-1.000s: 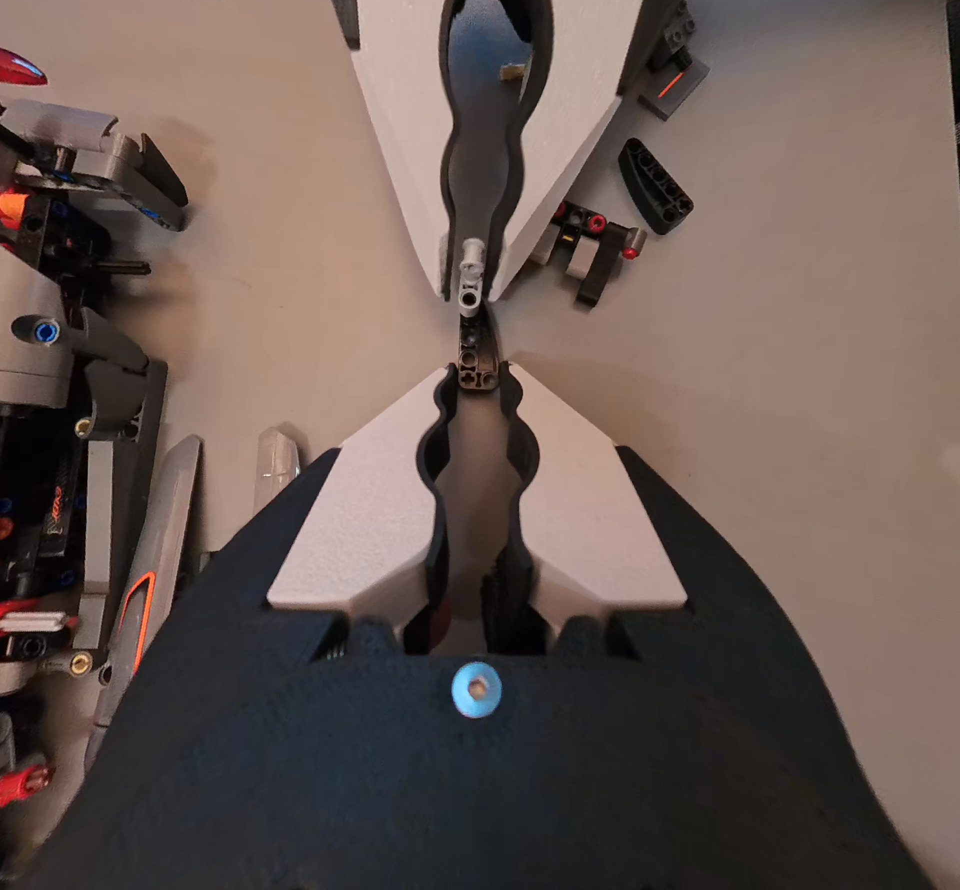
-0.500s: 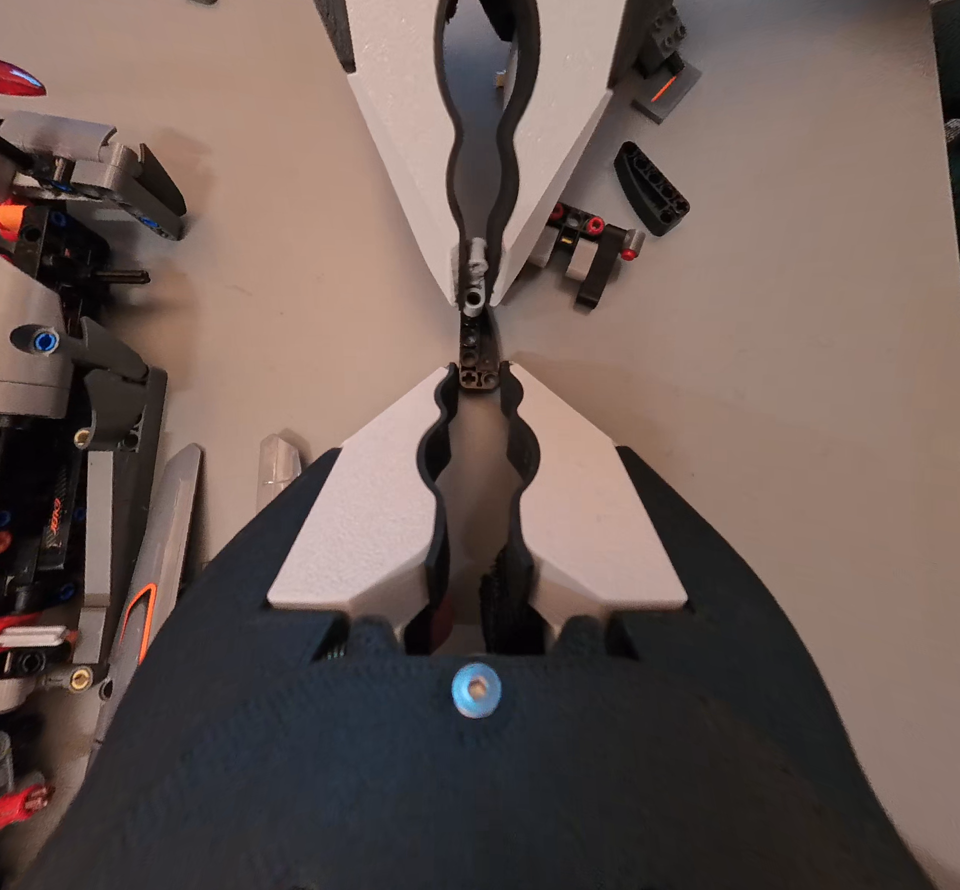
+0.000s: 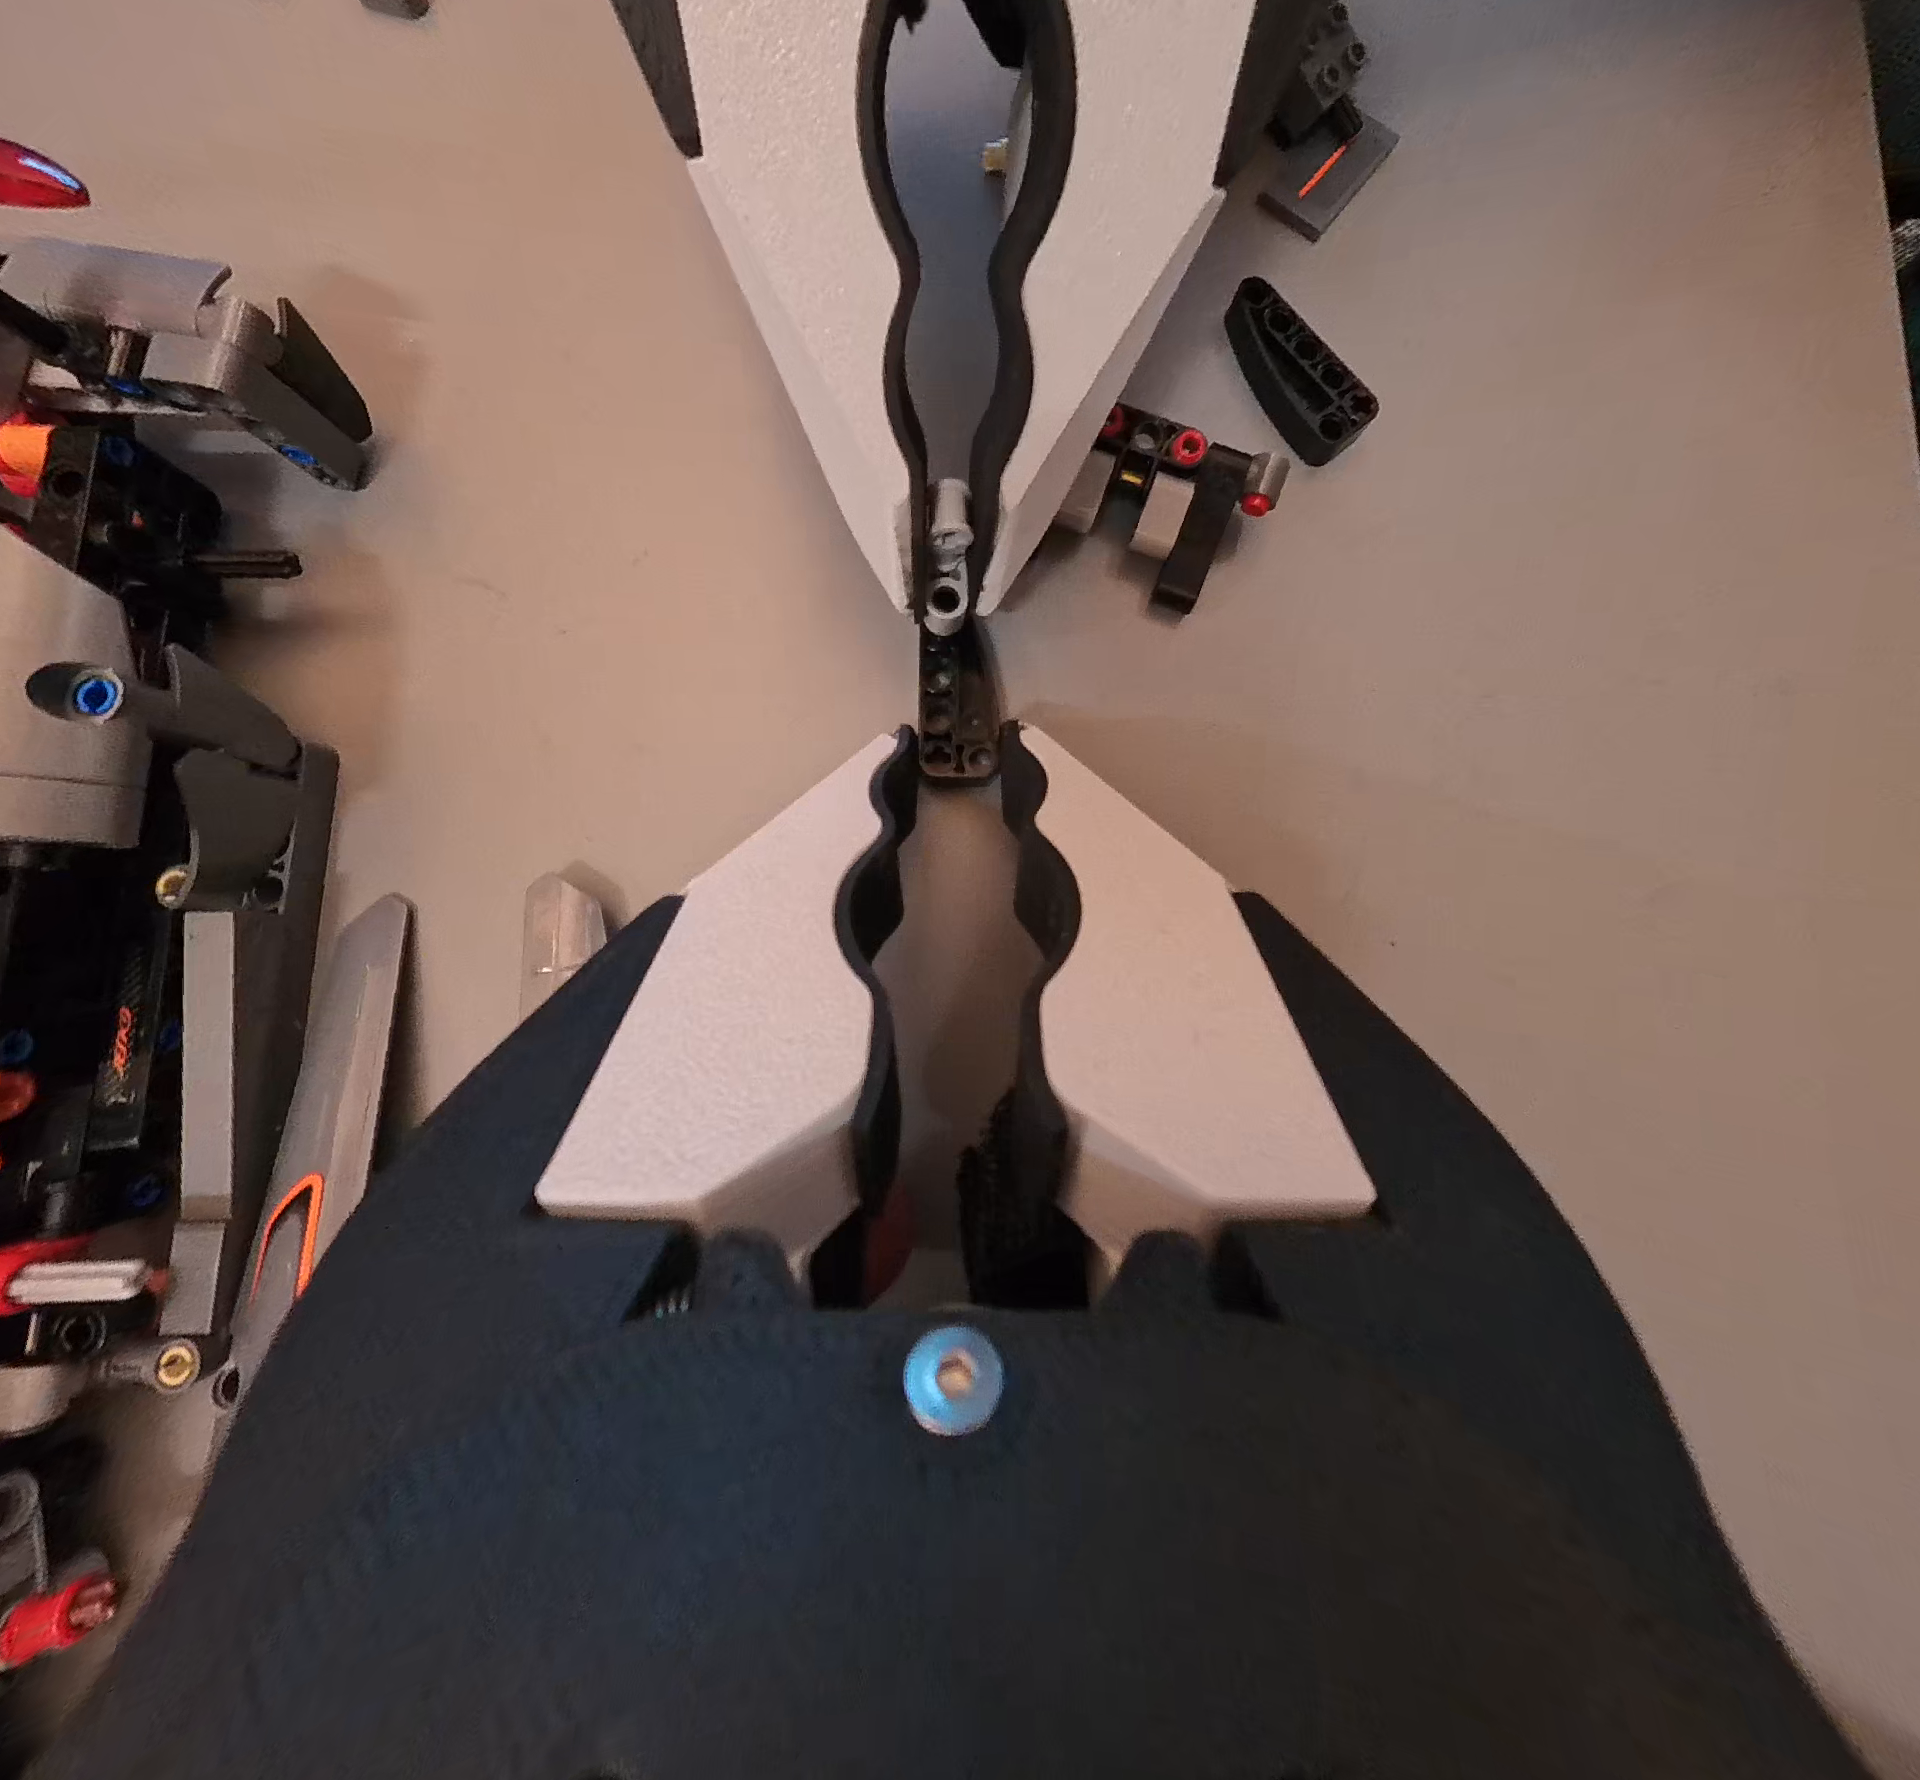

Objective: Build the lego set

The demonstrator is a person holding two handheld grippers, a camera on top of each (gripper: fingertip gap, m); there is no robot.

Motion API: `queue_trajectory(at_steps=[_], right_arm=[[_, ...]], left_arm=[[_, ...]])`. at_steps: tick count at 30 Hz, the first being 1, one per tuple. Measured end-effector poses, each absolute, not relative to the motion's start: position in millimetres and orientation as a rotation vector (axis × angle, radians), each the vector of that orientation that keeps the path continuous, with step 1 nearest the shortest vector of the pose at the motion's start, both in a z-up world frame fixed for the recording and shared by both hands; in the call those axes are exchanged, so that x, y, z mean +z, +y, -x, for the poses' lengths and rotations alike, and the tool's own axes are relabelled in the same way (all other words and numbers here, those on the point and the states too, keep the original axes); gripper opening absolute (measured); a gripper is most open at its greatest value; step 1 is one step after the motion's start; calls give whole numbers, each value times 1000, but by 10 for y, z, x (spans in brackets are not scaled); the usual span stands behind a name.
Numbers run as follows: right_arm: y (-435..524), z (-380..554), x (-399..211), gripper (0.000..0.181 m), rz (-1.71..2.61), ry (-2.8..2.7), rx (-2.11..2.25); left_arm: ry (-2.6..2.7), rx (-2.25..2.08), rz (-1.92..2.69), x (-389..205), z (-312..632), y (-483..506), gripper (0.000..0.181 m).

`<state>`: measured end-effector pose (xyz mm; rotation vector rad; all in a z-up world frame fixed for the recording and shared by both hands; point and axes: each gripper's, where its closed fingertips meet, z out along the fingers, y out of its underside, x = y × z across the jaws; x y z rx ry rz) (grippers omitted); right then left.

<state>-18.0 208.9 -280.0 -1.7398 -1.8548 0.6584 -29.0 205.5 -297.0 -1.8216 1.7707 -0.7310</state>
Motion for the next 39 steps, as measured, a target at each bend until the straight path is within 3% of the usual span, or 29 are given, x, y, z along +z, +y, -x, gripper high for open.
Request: queue_trajectory(at_steps=[17, 27, 39], right_arm=[[2084, 176, -2813, 6, 1809, -1826, 716], [2079, 181, -2810, 6, 1728, -1806, 764], [2082, 181, -2809, 6, 1705, -1794, 797]], left_arm=[[1797, -699, 1807, -2970, 289, 2061, 14], [1729, -713, 1724, -2818, 142, 2081, 1], [1663, -795, 1733, -2711, 115, 2114, 0]])
